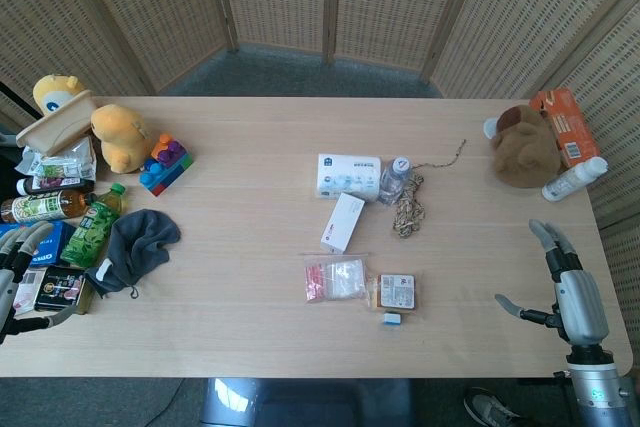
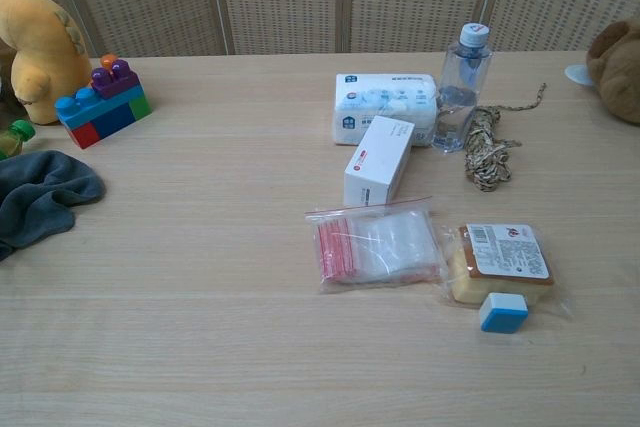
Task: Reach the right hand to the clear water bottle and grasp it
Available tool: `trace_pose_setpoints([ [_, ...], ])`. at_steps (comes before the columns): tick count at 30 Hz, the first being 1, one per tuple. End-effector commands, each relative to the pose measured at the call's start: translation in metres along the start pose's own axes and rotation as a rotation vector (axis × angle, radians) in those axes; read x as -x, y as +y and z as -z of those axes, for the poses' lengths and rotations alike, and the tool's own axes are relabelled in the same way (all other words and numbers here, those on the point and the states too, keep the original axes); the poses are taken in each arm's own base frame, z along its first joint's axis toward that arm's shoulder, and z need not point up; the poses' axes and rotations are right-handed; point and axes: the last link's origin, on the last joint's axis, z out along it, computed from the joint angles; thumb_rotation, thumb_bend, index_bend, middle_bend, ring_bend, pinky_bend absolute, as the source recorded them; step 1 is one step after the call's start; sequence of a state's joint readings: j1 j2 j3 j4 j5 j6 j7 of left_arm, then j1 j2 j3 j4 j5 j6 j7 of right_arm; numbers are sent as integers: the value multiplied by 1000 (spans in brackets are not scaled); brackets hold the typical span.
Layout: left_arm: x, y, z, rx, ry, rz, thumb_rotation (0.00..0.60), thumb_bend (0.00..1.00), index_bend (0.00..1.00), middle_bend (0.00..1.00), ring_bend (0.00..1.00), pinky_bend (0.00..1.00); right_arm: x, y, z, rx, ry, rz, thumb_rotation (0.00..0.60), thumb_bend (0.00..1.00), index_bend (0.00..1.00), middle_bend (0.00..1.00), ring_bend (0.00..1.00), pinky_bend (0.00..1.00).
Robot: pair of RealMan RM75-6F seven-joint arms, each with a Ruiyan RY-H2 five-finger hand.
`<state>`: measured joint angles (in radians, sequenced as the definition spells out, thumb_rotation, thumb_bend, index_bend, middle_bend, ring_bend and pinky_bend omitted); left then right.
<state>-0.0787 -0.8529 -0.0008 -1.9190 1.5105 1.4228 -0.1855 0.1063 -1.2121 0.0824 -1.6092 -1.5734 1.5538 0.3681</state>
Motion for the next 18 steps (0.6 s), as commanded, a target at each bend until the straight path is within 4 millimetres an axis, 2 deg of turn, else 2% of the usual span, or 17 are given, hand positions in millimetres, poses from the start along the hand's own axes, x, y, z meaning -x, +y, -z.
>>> trace_pose_setpoints([
  [1,0,0,0,0,-1,-1,600,0,7,0,0,0,0,1,0,5,-3,-1,600,0,0,0,0,0],
  [8,1,0,-1,0,-2,-2,600,0,7,0,0,0,3,6,-5,15,-12,-6,600,0,0,0,0,0],
  [11,1,-2,-2,-12,-1,-1,600,0,7,0,0,0,13,12,-14,35,-44,-41,600,0,0,0,0,0],
  [15,0,-7,-7,-35,4,1,600,0,7,0,0,0,33,23,-39,80,-124,-115,600,0,0,0,0,0],
  [18,0,-9,-10,-53,3,6,600,0,7,0,0,0,48,28,-64,107,-173,-160,600,0,0,0,0,0],
])
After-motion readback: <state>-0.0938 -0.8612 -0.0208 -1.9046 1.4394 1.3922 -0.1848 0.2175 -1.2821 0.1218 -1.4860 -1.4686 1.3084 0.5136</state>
